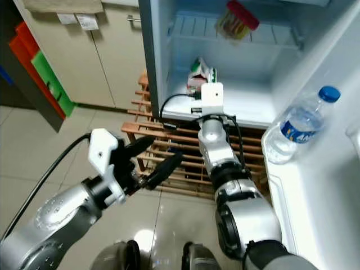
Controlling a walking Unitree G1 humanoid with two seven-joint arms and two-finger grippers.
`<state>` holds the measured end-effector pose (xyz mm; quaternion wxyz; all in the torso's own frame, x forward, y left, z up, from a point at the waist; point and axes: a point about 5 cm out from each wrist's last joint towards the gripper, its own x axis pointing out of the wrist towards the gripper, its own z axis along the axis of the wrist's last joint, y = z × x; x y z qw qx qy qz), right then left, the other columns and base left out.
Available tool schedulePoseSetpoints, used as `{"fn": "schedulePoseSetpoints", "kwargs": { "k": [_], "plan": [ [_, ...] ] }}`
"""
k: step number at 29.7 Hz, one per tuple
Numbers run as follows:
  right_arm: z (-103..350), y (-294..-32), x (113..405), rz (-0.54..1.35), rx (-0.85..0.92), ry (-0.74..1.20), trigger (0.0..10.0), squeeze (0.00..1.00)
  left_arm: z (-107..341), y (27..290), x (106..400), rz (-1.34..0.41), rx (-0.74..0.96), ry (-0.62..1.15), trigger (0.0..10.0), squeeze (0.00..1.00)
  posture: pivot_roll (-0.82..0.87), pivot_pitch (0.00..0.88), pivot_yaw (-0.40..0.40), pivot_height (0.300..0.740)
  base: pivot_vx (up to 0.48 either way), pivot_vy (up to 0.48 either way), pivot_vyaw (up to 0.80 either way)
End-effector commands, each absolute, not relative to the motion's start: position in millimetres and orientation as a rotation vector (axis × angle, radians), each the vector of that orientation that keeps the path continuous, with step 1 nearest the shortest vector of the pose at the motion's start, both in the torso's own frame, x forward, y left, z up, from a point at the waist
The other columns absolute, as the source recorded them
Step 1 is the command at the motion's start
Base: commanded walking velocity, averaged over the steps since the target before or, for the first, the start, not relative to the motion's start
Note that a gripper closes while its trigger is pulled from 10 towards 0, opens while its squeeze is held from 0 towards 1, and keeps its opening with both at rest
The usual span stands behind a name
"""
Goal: Restocking fridge
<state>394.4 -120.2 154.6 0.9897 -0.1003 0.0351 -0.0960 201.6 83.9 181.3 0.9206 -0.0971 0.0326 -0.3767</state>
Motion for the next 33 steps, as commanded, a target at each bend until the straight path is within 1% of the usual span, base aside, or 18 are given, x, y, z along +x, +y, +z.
{"fn": "schedulePoseSetpoints", "kwargs": {
  "k": [1, 6, 15, 16, 17, 20, 21, 22, 29, 32, 33],
  "plan": [
    [161, -121, 397, -0.208, -0.216, 0.05, 0.0, 0.0, 187, 83, 195, -0.789, -0.208, 0.057, 10.0, 0.0, 0.1, 0.279, -0.011, 0.74, 0.0, 0.0, 0.0],
    [179, -126, 405, -0.262, -0.238, 0.021, 0.0, 0.0, 189, 79, 181, -0.775, -0.227, 0.08, 10.0, 0.0, 0.11, 0.312, -0.014, 0.74, 0.0, 0.0, 0.0],
    [195, -137, 413, -0.313, -0.228, 0.031, 0.0, 0.0, 189, 79, 173, -0.759, -0.241, 0.111, 10.0, 0.0, 0.13, 0.328, -0.014, 0.74, 0.0, 0.0, 0.0],
    [197, -138, 413, -0.314, -0.224, 0.032, 2.9, 0.0, 189, 79, 173, -0.756, -0.242, 0.112, 10.0, 0.0, 0.14, 0.329, -0.015, 0.74, 0.0, 0.0, 0.0],
    [200, -138, 414, -0.308, -0.212, 0.027, 10.0, 0.0, 189, 79, 172, -0.752, -0.243, 0.114, 10.0, 0.0, 0.14, 0.332, -0.018, 0.74, 0.0, 0.0, 0.0],
    [205, -138, 416, -0.306, -0.203, 0.015, 10.0, 0.0, 190, 79, 171, -0.743, -0.246, 0.117, 10.0, 0.0, 0.14, 0.337, -0.022, 0.74, 0.0, 0.0, 0.0],
    [208, -139, 416, -0.311, -0.204, 0.003, 10.0, 0.73, 190, 78, 171, -0.738, -0.247, 0.117, 10.0, 0.0, 0.14, 0.338, -0.025, 0.74, 0.0, 0.0, 0.0],
    [210, -139, 417, -0.315, -0.206, -0.005, 10.0, 1.0, 190, 78, 170, -0.735, -0.248, 0.117, 10.0, 0.0, 0.14, 0.338, -0.025, 0.74, 0.0, 0.0, 0.0],
    [223, -134, 419, -0.281, -0.19, -0.061, 10.0, 1.0, 192, 76, 173, -0.714, -0.257, 0.11, 10.0, 0.0, 0.14, 0.34, -0.036, 0.74, 0.0, 0.0, 0.0],
    [230, -134, 420, -0.28, -0.218, -0.088, 10.0, 1.0, 193, 76, 176, -0.709, -0.259, 0.105, 10.0, 0.0, 0.13, 0.337, -0.039, 0.74, 0.0, 0.0, 0.0],
    [239, -136, 421, -0.286, -0.262, -0.122, 10.0, 1.0, 193, 75, 178, -0.701, -0.262, 0.098, 10.0, 0.0, 0.13, 0.33, -0.04, 0.74, 0.0, 0.0, 0.0]
  ]
}}
